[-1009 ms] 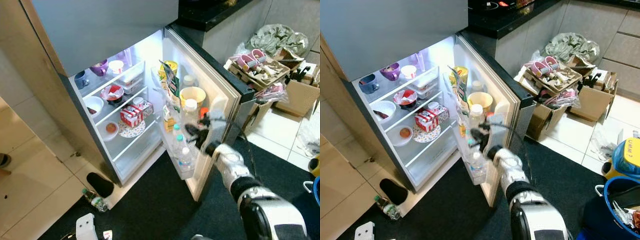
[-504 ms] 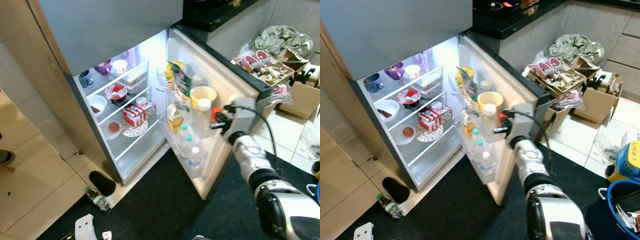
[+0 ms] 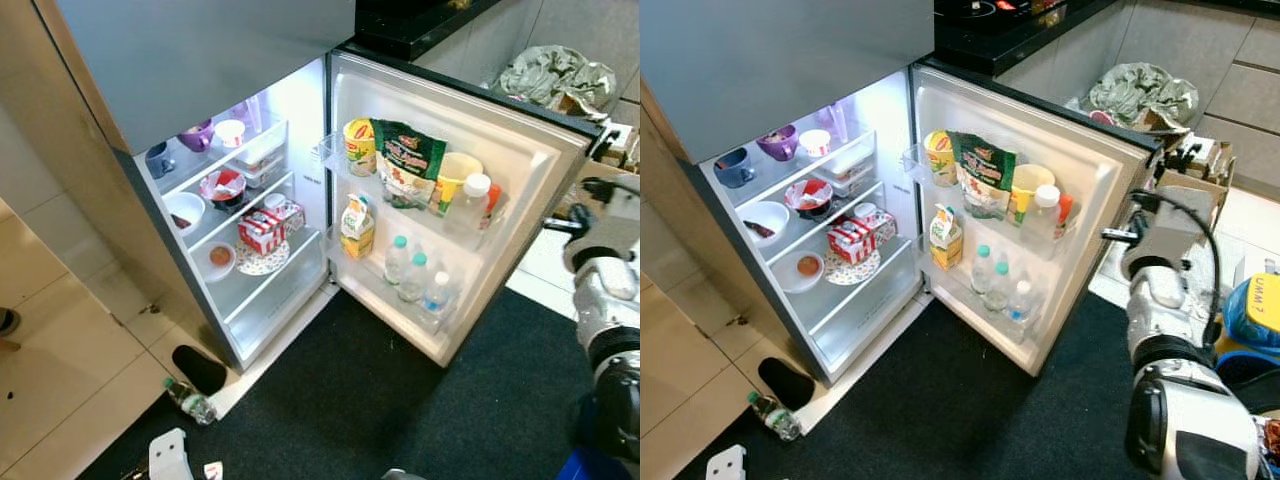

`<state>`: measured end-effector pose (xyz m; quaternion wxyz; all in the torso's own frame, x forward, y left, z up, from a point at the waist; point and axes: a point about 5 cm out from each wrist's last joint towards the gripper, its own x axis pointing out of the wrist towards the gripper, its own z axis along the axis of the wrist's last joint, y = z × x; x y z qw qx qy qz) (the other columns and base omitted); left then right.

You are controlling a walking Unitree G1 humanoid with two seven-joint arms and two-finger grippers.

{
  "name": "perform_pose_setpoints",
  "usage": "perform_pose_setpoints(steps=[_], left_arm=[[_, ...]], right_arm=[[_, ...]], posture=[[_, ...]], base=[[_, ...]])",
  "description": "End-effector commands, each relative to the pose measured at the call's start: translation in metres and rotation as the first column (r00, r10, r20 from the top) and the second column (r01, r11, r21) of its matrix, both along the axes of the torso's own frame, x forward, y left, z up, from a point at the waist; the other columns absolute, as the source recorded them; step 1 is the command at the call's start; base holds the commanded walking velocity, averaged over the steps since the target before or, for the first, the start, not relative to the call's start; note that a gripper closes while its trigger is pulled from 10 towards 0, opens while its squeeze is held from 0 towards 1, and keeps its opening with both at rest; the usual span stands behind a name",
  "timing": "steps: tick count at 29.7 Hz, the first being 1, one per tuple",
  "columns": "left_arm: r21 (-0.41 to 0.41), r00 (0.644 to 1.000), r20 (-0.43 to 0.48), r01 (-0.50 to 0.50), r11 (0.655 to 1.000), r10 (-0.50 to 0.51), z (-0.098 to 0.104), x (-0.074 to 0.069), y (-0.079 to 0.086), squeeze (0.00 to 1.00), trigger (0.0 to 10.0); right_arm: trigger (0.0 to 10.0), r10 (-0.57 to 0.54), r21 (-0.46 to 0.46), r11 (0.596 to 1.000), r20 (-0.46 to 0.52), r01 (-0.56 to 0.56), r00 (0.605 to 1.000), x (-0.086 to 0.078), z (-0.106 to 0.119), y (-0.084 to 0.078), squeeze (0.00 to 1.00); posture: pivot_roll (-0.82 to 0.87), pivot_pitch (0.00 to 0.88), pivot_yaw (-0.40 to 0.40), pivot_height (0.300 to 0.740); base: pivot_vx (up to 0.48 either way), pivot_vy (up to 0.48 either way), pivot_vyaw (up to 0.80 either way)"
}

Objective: Restocking fridge

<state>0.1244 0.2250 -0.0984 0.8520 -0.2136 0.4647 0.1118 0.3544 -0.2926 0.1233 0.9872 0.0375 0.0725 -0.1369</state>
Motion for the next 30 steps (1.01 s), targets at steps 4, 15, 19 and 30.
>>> perform_pose_setpoints(steps=[4, 15, 19, 30], left_arm=[[-0.002, 1.0, -0.01, -0.01, 1.0, 0.01, -0.001, -0.003, 0.0, 0.0, 10.0], [0.0, 1.0, -0.01, -0.003, 1.0, 0.003, -0.001, -0.003, 0.001, 0.0, 10.0], [0.0, 1.0, -0.007, -0.001, 1.0, 0.001, 0.0, -0.001, 0.001, 0.0, 10.0], [0.005, 1.0, 0.005, -0.007, 1.0, 0.007, 0.001, 0.004, 0.0, 0.0, 10.0]], right_arm=[[10.0, 0.085, 0.034, 0.996, -0.11, -0.082, 0.99, -0.01, -0.035, 0.021, 0.0], [10.0, 0.219, 0.096, 0.976, -0.352, -0.198, 0.91, -0.052, -0.109, 0.057, 0.0], [10.0, 0.289, 0.139, 0.957, -0.459, -0.254, 0.84, -0.08, -0.139, 0.069, 0.0], [10.0, 0.296, 0.156, 0.95, -0.724, -0.27, 0.623, -0.165, -0.198, 0.07, 0.0]], posture=[[-0.02, 0.043, -0.001, 0.74], [-0.03, 0.038, 0.004, 0.74], [-0.03, 0.031, 0.0, 0.74], [-0.02, 0.003, -0.002, 0.74]], base=[[0.0, 0.0, 0.0], [0.0, 0.0, 0.0], [0.0, 0.0, 0.0], [0.0, 0.0, 0.0]])
